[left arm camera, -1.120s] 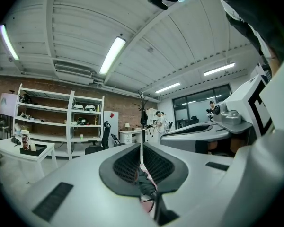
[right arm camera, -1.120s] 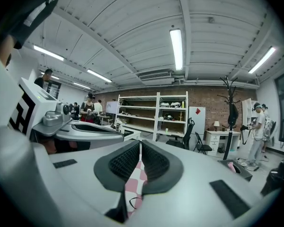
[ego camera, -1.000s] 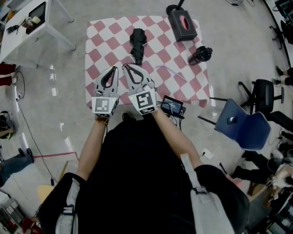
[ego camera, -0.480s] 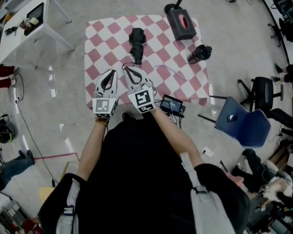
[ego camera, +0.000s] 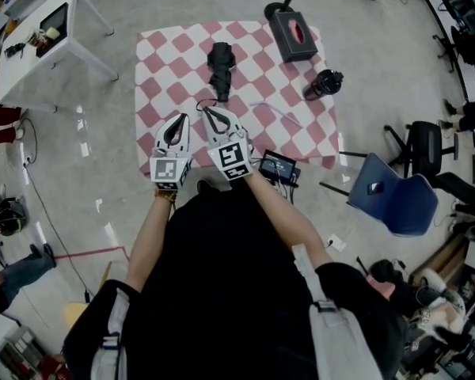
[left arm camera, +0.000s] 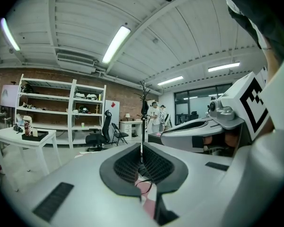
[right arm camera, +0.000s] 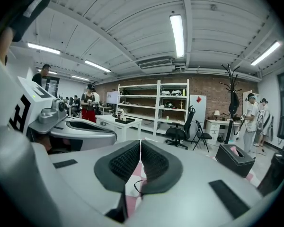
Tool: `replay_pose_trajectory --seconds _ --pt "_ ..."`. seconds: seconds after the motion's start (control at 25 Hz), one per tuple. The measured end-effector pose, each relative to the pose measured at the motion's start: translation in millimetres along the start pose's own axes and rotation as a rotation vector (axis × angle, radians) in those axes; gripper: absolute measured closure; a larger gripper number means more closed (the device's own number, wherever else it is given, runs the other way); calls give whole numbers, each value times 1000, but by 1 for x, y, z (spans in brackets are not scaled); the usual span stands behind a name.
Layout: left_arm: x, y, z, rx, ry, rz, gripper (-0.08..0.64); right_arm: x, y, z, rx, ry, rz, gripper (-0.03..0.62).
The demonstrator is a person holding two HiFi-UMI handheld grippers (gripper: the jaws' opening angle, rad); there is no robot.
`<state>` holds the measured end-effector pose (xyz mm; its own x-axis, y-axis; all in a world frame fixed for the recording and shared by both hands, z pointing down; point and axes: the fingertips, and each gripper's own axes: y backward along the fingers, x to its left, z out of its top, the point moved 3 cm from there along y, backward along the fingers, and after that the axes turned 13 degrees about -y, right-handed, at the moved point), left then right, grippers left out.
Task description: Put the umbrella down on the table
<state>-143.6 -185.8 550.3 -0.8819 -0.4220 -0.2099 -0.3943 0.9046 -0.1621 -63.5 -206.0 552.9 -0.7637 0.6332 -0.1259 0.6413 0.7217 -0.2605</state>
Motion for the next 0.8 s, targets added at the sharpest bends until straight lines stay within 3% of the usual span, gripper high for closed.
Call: replay_pose_trajectory --seconds 0.8 --pt "-4 -11 -2 8 2 -28 545 -4 -3 -3 14 -3 10 575"
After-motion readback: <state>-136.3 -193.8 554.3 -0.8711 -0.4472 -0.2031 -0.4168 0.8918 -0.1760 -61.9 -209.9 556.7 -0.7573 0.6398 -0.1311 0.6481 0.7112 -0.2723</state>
